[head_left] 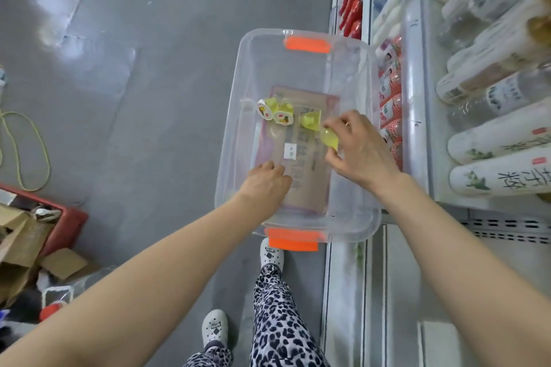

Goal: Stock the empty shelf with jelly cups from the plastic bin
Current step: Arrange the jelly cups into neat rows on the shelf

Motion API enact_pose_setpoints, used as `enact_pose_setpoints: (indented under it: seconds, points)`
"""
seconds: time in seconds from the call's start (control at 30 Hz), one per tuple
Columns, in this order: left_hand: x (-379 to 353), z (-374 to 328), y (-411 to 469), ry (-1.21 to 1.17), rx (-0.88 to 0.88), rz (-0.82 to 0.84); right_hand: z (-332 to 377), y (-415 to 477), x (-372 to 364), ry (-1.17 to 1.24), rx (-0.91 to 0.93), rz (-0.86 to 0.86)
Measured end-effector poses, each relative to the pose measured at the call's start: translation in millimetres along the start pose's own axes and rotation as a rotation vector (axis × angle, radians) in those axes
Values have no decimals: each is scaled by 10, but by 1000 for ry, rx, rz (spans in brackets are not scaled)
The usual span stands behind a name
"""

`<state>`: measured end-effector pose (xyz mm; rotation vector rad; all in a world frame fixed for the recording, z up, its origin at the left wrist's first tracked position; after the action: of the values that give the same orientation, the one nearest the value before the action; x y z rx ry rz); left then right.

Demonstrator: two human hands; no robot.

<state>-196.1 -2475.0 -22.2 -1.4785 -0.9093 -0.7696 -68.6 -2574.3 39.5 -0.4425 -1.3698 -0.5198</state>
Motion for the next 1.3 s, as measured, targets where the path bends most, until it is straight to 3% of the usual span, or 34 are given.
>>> enact_pose_setpoints:
  seconds: [0.1, 0.23, 0.6, 0.73, 0.97, 1.13, 1.3]
  points:
    - [-281, 41, 146, -12, 120, 234, -10, -32, -49, -17, 29, -67]
    - [-491, 70, 200, -7, 134, 397, -45, -16, -90, -8, 3, -109]
    - [-539, 72, 389, 74, 64, 455, -77, -22, -109, 32, -39, -139]
    - [-360, 73, 376, 20, 83, 330, -85, -23, -132, 21, -47, -82]
    - [62, 182, 176, -299, 135, -40, 36, -86, 11, 68, -54, -58]
    - [348, 204, -203, -531, 125, -335, 211, -381, 226, 224, -181, -151]
    - [474, 120, -751, -884, 54, -471, 491, -897, 486, 307, -316, -273]
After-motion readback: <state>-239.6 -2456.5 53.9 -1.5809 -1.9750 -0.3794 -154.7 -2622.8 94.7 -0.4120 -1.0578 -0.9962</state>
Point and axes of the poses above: each hand's wrist, its own y-axis towards the middle knuckle, its own x-axis out of the back of the hand, z = x × y, the point moved 6 cm from there along y, towards the middle knuckle, and after that the axes turned 3 degrees about -y, right-handed, at the moved point
